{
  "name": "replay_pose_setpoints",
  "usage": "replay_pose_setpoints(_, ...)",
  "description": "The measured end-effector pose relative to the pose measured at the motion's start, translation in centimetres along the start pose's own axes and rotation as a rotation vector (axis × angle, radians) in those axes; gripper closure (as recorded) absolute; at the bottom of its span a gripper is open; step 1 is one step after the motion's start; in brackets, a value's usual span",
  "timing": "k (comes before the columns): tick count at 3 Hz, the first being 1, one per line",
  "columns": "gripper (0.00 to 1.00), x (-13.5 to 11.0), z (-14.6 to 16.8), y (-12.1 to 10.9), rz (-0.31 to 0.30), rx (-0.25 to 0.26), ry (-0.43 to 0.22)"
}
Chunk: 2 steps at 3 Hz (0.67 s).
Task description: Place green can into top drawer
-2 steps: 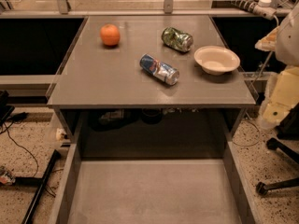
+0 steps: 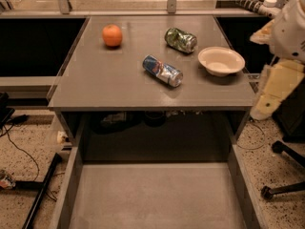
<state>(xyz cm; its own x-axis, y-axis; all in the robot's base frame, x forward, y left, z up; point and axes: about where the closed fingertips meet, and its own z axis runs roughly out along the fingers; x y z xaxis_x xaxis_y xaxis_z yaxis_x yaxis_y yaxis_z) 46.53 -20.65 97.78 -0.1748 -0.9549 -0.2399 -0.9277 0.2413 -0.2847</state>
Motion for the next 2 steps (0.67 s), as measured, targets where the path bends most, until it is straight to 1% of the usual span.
replay_pose_setpoints(1, 0.0, -2.4, 1.1, -3.3, -0.063, 0.06, -0.073)
replay_pose_setpoints(2, 0.0, -4.7, 3.0, -6.6, -0.117, 0.09, -0.156)
